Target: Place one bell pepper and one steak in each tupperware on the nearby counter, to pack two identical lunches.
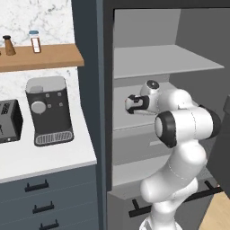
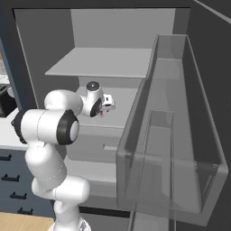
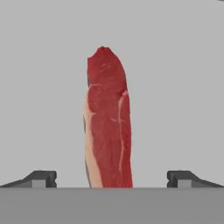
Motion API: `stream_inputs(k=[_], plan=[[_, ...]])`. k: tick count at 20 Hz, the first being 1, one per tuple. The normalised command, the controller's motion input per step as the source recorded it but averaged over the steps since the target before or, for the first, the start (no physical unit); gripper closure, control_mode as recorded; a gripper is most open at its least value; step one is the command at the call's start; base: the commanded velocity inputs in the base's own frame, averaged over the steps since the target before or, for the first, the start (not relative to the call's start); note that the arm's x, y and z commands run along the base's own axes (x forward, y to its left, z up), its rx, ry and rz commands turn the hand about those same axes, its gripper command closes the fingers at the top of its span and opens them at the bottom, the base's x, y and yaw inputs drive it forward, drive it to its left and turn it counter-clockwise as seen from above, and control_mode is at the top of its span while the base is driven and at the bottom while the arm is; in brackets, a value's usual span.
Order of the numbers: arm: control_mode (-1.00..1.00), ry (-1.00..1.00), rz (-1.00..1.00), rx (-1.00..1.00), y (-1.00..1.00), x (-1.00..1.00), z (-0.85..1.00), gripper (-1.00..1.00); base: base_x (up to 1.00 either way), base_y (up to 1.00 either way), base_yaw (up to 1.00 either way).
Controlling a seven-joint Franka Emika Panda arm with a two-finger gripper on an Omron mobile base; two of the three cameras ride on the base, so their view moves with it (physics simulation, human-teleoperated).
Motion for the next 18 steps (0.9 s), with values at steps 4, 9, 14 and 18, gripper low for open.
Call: stream_inputs(k=[4,9,14,18], plan=[[-1.00,0.02,0.00,0.00,0.00,-0.03,-0.41,1.00,0.00,0.00,0.00],[-1.00,0.01,0.00,0.00,0.00,-0.21,-0.46,1.00,0.00,0.00,0.00],[-1.00,0.00,-0.04,0.00,-0.05,-0.57,-0.24,1.00,0.00,0.00,0.00],[-1.00,0.00,-0.17,0.00,-0.02,-0.79,-0.02,1.00,0.00,0.00,0.00]])
